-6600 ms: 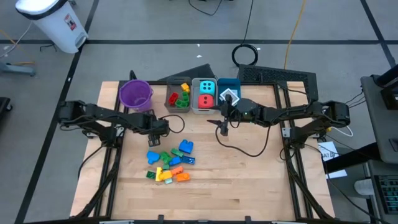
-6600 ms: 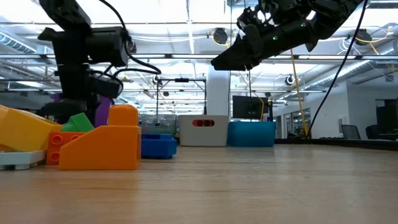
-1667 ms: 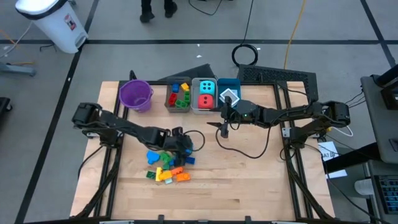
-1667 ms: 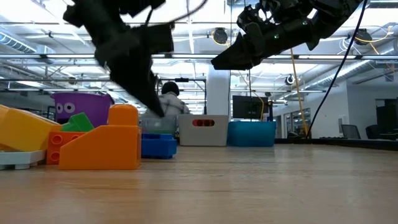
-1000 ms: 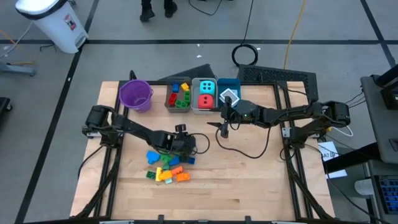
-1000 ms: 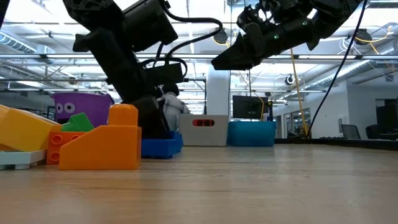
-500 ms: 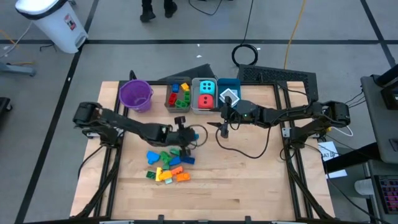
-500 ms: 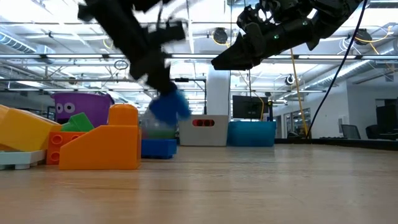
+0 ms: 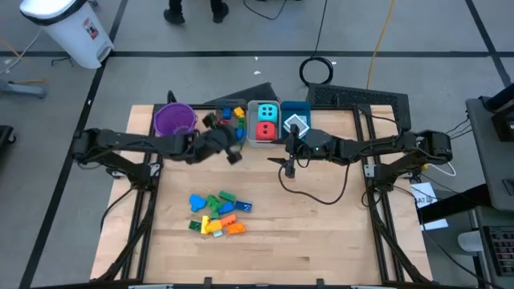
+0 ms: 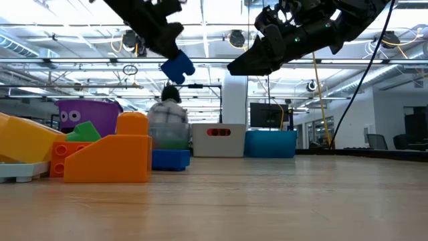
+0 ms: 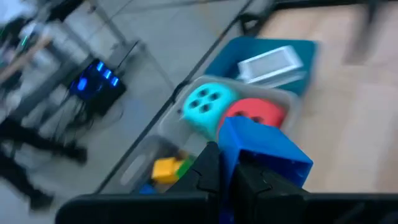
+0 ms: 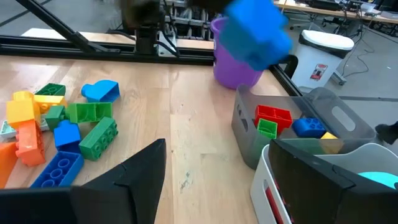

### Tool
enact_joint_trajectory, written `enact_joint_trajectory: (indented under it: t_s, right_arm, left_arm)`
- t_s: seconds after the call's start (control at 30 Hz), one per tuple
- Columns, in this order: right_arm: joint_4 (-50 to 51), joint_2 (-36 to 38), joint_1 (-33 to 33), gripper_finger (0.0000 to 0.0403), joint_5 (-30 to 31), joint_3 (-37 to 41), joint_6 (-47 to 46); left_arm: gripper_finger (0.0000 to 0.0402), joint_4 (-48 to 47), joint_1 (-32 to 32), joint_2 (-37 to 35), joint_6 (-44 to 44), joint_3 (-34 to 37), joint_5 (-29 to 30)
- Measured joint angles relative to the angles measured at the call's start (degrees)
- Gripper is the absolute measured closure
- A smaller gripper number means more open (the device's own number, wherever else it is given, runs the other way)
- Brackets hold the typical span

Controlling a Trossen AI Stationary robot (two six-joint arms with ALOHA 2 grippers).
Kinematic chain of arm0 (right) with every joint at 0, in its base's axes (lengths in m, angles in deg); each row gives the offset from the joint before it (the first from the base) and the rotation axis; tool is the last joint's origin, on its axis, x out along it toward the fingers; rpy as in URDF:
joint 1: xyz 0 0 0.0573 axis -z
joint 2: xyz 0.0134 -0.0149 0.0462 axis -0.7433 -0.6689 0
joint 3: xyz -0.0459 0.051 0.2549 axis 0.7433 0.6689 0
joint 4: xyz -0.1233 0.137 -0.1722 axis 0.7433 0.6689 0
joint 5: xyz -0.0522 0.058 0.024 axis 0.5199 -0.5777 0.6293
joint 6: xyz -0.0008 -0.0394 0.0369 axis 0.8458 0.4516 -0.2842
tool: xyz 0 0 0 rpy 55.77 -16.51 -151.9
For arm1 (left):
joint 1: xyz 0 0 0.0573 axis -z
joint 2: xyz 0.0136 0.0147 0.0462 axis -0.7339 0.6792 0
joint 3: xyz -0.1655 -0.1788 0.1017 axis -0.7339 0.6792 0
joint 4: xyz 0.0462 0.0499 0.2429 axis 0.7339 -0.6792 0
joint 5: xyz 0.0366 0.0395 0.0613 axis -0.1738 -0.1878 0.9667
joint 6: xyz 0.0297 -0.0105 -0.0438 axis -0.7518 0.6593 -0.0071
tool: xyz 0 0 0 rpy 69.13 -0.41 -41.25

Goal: Pick & Place Toys
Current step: Put the blue game piece into the black bin

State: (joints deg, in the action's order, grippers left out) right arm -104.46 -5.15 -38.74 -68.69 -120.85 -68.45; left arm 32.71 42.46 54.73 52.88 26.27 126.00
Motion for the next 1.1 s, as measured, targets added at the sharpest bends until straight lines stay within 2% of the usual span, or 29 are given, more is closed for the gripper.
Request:
enact_joint_trajectory:
  t_s: [0.23, 0.47, 0.53, 0.87, 1.0, 1.1]
  right_arm:
    - [0.0, 0.0, 0.0, 0.0147, 0.0, 0.0, 0.0]
    - [0.0, 0.0, 0.0, 0.0147, 0.0, 0.0, 0.1]
    - [0.0, 0.0, 0.0, 0.0147, 0.0, 0.0, 0.1]
    - [0.4, 0.0, 0.0, 0.0147, 0.0, 0.0, 0.1]
    - [0.4, 0.0, 0.0, 0.0147, 0.0, 0.0, 0.1]
    - [0.4, 0.0, 0.0, 0.0147, 0.0, 0.0, 0.1]
  left_arm:
    - [0.0373, -0.4, -10.0, 4.5, 8.0, 0.0, -0.2]
    - [0.0386, 1.2, -17.8, 10.5, 8.7, 0.1, -6.8]
    - [0.0366, 2.4, -18.9, 11.6, 9.6, 0.1, -7.2]
    - [0.0194, 2.2, -19.6, 12.5, 8.7, 0.1, -7.2]
    - [0.0151, 1.7, -19.5, 12.5, 7.5, 0.0, -7.3]
    - [0.0133, 1.2, -19.5, 12.5, 13.1, 0.0, -7.4]
